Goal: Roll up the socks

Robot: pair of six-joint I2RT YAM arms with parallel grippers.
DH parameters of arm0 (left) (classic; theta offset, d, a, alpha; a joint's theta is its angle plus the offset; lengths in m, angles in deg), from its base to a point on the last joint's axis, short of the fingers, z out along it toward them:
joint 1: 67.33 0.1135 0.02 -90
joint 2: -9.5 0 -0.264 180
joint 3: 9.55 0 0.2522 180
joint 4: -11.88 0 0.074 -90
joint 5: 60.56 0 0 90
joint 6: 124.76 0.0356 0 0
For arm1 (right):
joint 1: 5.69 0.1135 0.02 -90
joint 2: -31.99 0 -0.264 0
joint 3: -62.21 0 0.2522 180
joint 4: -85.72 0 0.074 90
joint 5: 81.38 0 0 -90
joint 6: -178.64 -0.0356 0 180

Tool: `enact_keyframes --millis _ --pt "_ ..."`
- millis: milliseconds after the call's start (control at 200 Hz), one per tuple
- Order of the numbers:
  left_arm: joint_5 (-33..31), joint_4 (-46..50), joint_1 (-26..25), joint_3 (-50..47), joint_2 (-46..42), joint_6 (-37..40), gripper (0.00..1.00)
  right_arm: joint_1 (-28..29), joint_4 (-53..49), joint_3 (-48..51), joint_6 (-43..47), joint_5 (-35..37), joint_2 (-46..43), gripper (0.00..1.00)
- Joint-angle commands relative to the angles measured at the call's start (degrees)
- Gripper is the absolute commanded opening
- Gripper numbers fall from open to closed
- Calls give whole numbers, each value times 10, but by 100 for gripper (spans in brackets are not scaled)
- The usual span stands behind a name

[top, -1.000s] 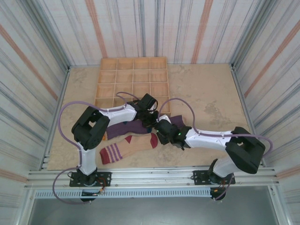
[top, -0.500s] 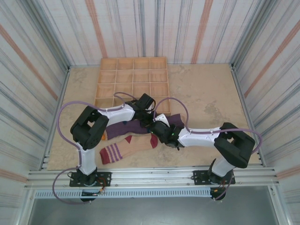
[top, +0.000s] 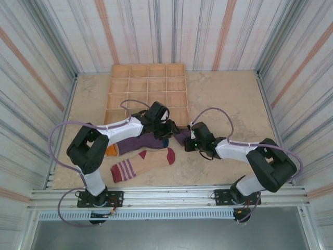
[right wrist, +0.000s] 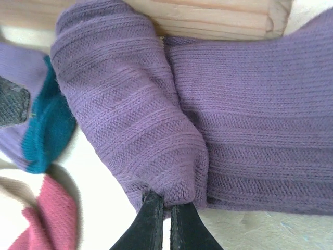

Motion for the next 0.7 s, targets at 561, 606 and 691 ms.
enact_keyframes --millis 561,606,691 --pt "-19 -11 -32 48 57 21 58 -170 -12 32 -162 -267 69 0" --pt "-25 -18 -35 53 62 25 59 -170 -20 27 -162 -264 69 0" --pt "-37 -29 -42 61 72 35 63 -171 -30 23 -161 -261 68 0"
